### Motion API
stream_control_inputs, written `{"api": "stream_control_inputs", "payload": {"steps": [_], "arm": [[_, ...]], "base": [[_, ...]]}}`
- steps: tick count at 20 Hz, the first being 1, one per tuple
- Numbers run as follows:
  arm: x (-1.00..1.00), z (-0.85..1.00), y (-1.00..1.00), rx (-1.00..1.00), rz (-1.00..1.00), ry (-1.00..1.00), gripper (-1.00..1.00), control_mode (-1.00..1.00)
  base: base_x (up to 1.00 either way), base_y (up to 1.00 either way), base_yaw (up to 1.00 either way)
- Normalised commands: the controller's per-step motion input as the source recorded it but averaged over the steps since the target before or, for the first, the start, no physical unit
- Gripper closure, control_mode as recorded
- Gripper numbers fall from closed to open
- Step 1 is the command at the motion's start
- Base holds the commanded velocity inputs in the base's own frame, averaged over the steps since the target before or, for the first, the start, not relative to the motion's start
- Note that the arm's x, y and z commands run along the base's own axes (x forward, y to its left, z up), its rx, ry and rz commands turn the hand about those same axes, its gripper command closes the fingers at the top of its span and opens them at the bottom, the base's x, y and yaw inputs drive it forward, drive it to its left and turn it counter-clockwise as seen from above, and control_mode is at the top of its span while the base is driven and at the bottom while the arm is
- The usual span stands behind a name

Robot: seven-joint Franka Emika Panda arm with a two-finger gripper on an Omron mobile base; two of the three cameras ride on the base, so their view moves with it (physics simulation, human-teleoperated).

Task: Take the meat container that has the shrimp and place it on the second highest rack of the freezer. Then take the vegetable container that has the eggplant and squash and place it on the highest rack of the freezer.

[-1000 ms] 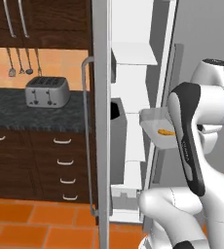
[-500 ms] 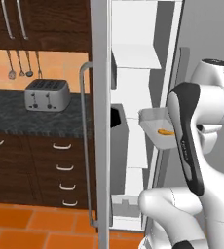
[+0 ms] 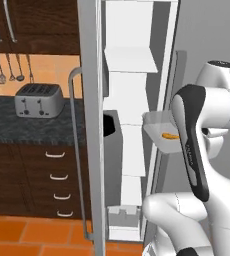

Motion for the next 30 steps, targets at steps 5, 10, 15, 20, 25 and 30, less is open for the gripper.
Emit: {"api": "stream_control_inputs", "payload": {"steps": [5,10,15,20,25,30], "arm": [[0.00,0.00,0.00,0.00,0.00,0.00,1.00,1.00],[0.00,0.00,0.00,0.00,0.00,0.00,1.00,1.00],[0.02,-0.02,0.12,0.00,0.00,0.00,1.00,-1.00],[-0.08,-0.02,0.36,0.00,0.00,-0.01,1.00,-1.00],[-0.02,0.00,0.35,0.00,0.00,-0.04,1.00,-1.00],[0.69,0.00,0.00,0.04,-0.04,0.00,1.00,-1.00]], "base": [[0.50,-0.07,-0.07],[0.47,0.00,0.00],[0.14,0.11,0.00],[0.00,0.00,0.00],[0.00,0.00,0.00],[0.00,0.00,0.00]]}}
